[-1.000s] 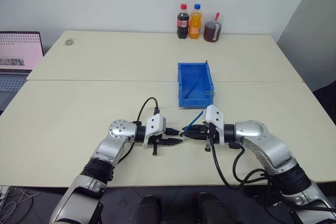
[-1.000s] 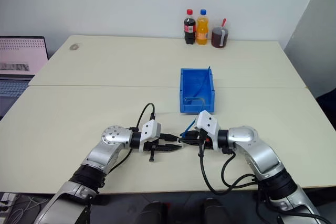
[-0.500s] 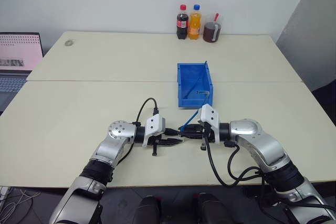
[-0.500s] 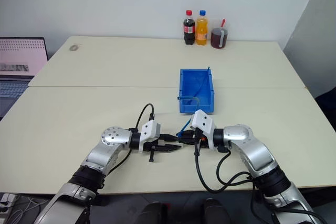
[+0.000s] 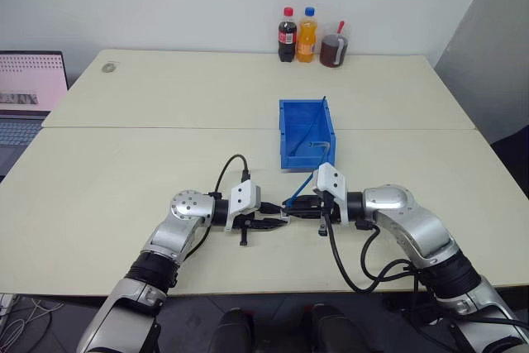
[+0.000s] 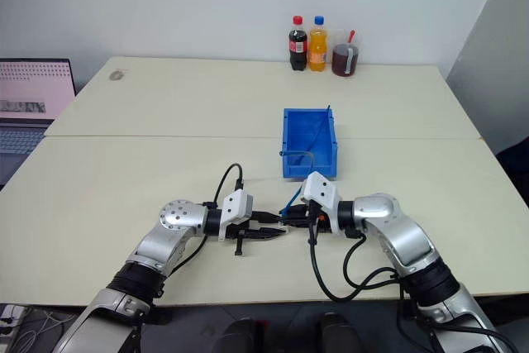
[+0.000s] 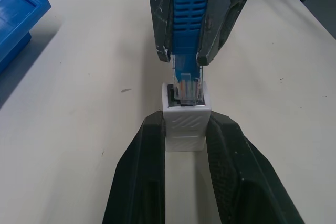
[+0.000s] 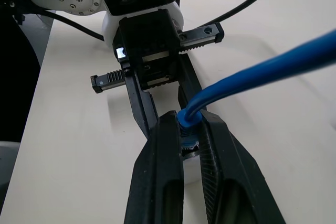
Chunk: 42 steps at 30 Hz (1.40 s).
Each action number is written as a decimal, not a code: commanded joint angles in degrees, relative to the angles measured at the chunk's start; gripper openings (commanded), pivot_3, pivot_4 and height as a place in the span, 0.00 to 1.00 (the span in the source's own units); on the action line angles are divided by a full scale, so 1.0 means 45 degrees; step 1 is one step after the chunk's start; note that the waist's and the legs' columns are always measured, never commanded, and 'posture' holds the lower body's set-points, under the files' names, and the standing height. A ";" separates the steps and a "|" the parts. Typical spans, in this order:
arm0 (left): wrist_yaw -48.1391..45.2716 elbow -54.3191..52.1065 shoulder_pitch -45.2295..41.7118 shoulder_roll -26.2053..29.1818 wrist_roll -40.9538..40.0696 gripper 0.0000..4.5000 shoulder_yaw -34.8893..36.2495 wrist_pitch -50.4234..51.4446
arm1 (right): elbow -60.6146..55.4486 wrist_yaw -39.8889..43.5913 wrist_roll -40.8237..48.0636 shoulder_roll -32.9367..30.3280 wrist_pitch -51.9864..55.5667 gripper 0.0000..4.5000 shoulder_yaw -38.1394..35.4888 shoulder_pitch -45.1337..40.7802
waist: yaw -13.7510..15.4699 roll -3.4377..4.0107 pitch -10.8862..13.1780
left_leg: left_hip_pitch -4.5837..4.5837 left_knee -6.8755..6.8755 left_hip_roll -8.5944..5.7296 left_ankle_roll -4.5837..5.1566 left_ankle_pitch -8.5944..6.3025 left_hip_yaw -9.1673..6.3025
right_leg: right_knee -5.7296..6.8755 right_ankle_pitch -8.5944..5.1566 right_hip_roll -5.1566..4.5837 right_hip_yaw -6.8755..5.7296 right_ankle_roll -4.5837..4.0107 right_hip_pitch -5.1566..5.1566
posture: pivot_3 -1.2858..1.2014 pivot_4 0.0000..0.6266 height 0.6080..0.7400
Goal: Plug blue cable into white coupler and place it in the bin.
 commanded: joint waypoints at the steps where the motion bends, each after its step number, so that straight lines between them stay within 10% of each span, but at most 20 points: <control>1: -0.0067 0.0242 0.0284 0.0128 0.0587 0.17 -0.0386 0.0194 | 0.0117 0.0201 -0.0183 -0.0228 0.0275 0.03 0.0029 -0.0033 | 0.0001 0.0000 0.0000 | 0.0000 0.0000 0.0000 0.0000 0.0000 -0.0001 | 0.0000 0.0000 0.0000 0.0000 0.0000 0.0000 | 0.52 0.24 1.00; 42: -0.0070 0.0147 0.0400 0.0209 0.0692 0.17 -0.0253 0.0174 | 0.1899 0.0533 -0.1388 0.0697 -0.3302 0.03 0.0551 0.0397 | -0.0196 0.0021 -0.0047 | 0.0221 -0.0064 0.0015 0.0002 -0.0004 0.0005 | -0.0018 -0.0029 0.0011 0.0008 -0.0051 0.0199 | 0.52 0.24 1.00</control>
